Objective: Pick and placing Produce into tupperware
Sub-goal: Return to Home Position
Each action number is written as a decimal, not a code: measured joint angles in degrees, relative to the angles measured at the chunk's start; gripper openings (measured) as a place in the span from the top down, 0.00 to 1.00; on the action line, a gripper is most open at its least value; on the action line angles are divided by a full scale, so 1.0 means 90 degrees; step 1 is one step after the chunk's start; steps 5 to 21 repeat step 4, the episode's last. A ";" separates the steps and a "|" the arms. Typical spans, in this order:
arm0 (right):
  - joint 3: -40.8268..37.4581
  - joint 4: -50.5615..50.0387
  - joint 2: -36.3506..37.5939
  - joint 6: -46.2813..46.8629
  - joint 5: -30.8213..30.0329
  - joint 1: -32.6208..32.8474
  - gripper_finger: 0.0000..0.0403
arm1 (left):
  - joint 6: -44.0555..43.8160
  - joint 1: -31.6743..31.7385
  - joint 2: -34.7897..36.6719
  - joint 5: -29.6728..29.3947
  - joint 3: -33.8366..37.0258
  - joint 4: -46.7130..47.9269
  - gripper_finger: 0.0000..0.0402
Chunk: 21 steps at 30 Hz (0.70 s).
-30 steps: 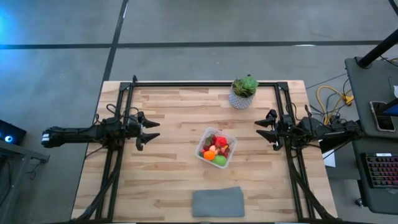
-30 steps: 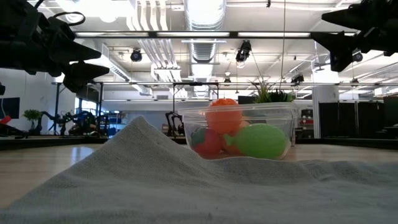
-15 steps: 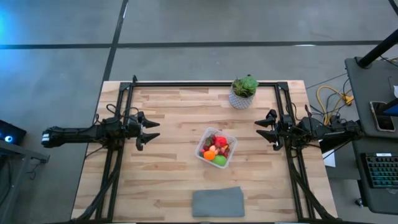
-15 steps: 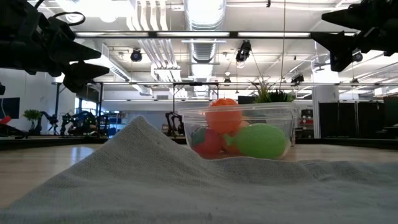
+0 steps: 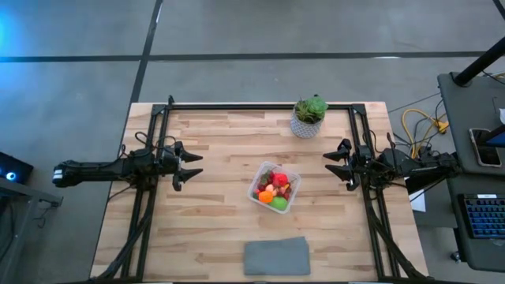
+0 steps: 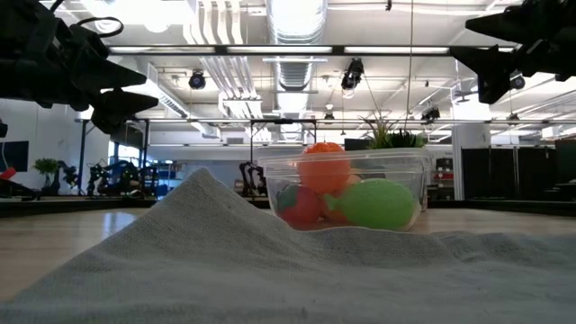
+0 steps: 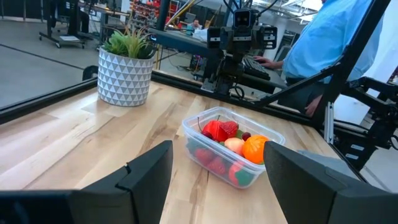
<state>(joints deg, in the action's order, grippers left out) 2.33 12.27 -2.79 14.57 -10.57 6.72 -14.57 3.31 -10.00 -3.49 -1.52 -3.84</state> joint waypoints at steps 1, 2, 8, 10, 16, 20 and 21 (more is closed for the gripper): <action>0.0000 0.0002 0.0000 0.0000 0.0000 0.0000 0.49 | 0.0002 0.0000 0.0000 0.0000 0.0000 0.0000 0.41; 0.0000 0.0000 0.0000 0.0000 0.0000 0.0000 0.49 | 0.0002 -0.0001 0.0000 0.0000 0.0000 0.0001 0.41; 0.0000 0.0001 0.0000 0.0000 0.0000 0.0002 0.49 | 0.0001 0.0000 0.0000 -0.0002 0.0000 0.0000 0.41; 0.0000 0.0001 0.0000 0.0000 0.0000 0.0002 0.49 | 0.0001 0.0000 0.0000 -0.0002 0.0000 0.0000 0.41; 0.0000 0.0001 0.0000 0.0000 0.0000 0.0002 0.49 | 0.0001 0.0000 0.0000 -0.0002 0.0000 0.0000 0.41; 0.0000 0.0001 0.0000 0.0000 0.0000 0.0002 0.49 | 0.0001 0.0000 0.0000 -0.0002 0.0000 0.0000 0.41; 0.0000 0.0001 0.0000 0.0000 0.0000 0.0002 0.49 | 0.0001 0.0000 0.0000 -0.0002 0.0000 0.0000 0.41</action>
